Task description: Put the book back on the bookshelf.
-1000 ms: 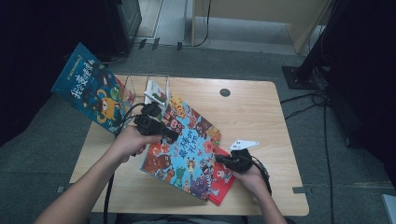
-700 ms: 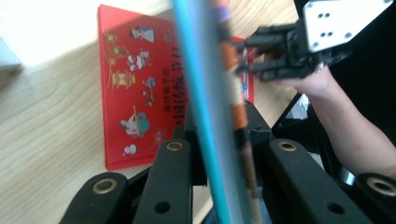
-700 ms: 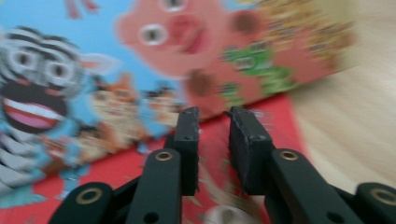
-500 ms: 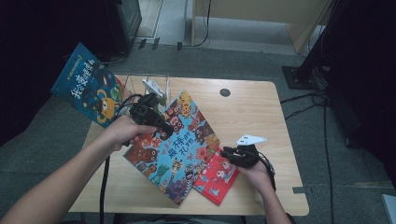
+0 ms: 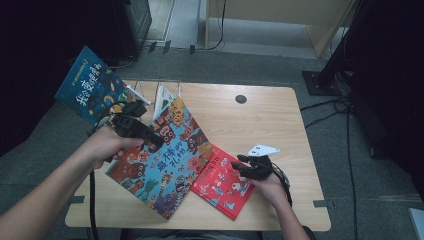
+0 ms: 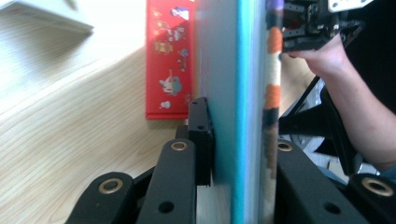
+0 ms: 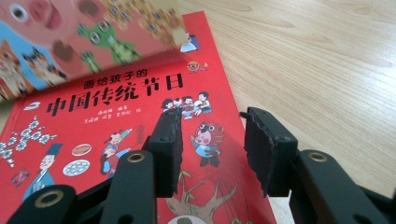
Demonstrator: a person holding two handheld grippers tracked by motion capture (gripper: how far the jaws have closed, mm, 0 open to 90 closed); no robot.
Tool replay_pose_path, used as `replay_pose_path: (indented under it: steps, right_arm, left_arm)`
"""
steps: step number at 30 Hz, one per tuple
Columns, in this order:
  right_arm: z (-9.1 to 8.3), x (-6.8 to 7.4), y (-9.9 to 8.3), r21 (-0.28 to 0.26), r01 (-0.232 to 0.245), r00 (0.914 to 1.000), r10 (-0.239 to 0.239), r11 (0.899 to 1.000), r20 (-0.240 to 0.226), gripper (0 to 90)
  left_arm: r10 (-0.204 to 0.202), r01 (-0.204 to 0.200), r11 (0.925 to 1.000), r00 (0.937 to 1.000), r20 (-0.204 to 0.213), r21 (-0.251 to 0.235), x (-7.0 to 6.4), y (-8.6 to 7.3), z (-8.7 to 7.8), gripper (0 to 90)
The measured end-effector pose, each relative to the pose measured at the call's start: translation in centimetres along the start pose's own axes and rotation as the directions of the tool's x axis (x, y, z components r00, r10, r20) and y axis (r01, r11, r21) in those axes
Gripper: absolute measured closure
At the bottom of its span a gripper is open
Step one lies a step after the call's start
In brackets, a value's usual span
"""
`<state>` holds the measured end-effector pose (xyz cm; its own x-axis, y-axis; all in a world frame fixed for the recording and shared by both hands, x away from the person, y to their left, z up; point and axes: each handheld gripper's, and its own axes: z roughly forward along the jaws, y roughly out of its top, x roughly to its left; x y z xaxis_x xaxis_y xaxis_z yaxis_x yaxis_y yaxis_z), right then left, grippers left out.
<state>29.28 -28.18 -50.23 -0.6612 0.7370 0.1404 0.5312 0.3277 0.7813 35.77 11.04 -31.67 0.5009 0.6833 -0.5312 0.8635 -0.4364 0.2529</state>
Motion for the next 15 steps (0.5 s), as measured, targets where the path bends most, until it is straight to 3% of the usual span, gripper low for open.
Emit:
replay_pose_path:
  steps: [6, 15]
  right_arm:
    - [0.5, -0.2, 0.1, 0.001, 0.008, 1.0000, -0.008, 1.000, -0.004, 57.2]
    - [1.5, 0.1, 0.5, 0.065, 0.027, 0.9996, -0.027, 0.997, -0.005, 57.1]
  left_arm:
    - [-0.051, 0.052, 0.9973, 0.9987, 0.005, -0.053, 1.1, -2.2, -2.6, 80.6]
    - [-0.125, 0.123, 0.9868, 0.9921, -0.011, -0.105, 3.1, -5.6, -5.4, 80.6]
